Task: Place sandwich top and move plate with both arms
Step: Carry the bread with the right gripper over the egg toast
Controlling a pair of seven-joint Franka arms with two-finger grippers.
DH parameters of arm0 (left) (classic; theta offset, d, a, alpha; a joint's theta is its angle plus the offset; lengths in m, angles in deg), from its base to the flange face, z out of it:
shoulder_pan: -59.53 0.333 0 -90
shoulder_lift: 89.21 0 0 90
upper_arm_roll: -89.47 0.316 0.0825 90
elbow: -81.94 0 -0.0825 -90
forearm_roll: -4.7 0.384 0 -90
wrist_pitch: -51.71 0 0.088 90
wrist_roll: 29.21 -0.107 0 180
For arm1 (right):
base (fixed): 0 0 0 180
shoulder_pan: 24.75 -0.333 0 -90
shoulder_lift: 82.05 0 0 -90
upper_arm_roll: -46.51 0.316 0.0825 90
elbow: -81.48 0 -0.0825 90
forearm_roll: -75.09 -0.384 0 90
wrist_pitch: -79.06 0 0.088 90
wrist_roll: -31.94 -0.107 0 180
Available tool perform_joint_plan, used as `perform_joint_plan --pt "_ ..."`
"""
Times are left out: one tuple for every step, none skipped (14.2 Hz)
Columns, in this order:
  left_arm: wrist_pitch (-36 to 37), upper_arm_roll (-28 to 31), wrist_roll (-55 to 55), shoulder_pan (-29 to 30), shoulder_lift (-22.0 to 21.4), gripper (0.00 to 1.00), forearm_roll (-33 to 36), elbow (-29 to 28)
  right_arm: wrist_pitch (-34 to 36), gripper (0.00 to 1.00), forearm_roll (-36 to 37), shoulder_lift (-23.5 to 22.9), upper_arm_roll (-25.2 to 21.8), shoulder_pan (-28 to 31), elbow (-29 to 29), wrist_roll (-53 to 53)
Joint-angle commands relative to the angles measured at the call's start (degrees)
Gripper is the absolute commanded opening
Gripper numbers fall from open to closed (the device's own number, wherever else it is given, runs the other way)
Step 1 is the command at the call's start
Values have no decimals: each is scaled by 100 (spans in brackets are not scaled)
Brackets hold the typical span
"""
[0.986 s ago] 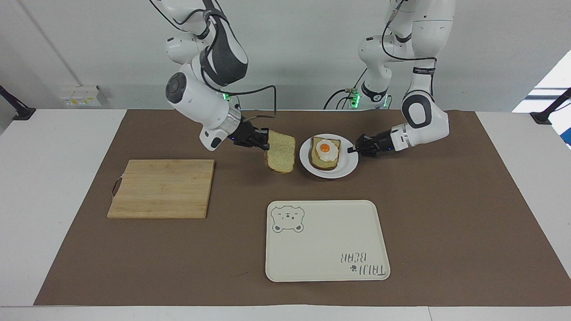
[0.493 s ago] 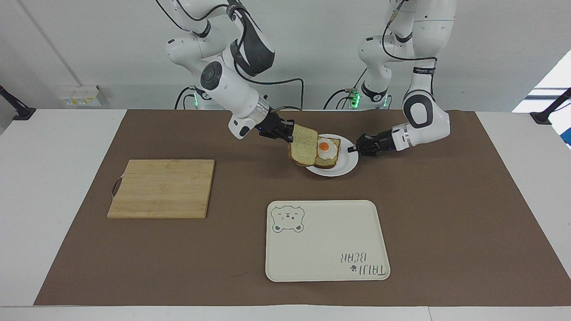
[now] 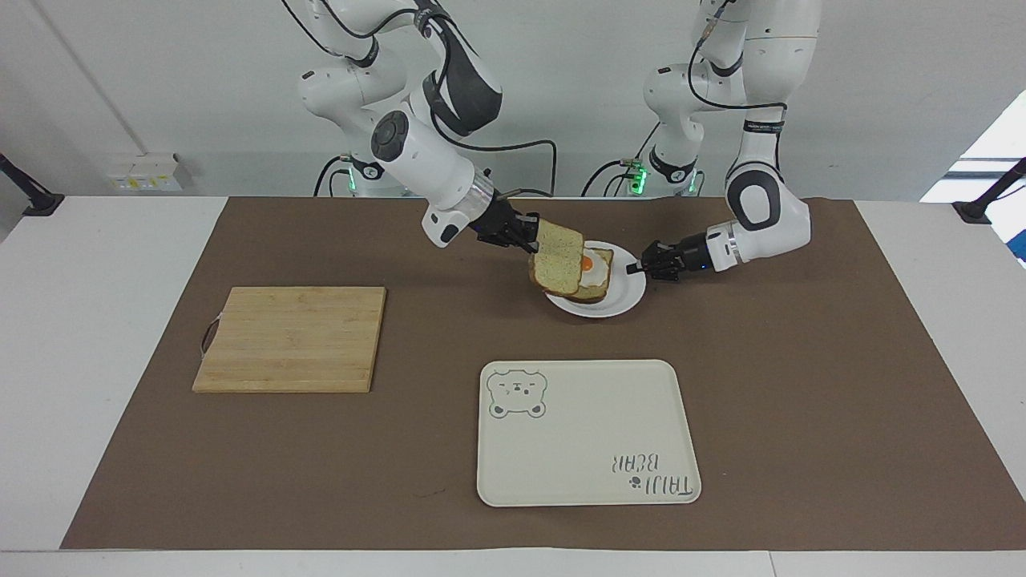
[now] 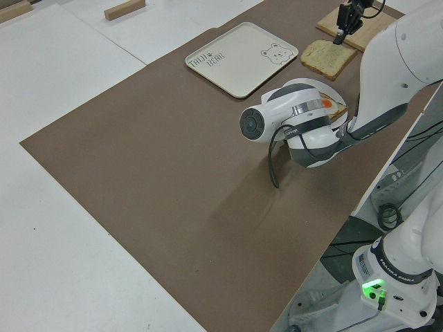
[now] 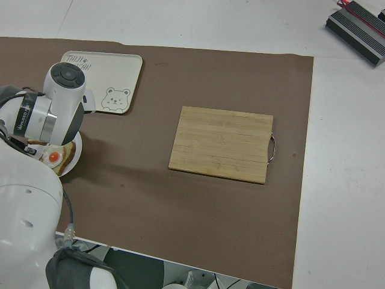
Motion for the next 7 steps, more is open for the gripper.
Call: perform_joint_plan --pt "-122 -7 104 -14 48 0 -128 -57 -119 0 -220 31 22 -74 -177 295" --pt "-139 -7 113 -14 48 0 -128 -57 -137 0 -255 14 22 -108 -238 496" --pt "-165 -7 148 -14 48 0 -128 -57 -146 0 -360 -39 22 -205 -283 716" --pt "-174 -7 217 -14 48 0 -128 -57 -242 0 -483 -74 22 -258 -326 1022" --pt "-174 -7 236 -14 48 0 -128 -57 -425 0 -501 -92 22 -389 -457 1243" --pt "-174 -7 279 -23 57 0 -128 -57 -592 0 -510 -118 22 -468 -528 1341" --pt "-183 -7 288 -23 48 0 -128 -57 -768 0 -519 -258 22 -495 -546 1464"
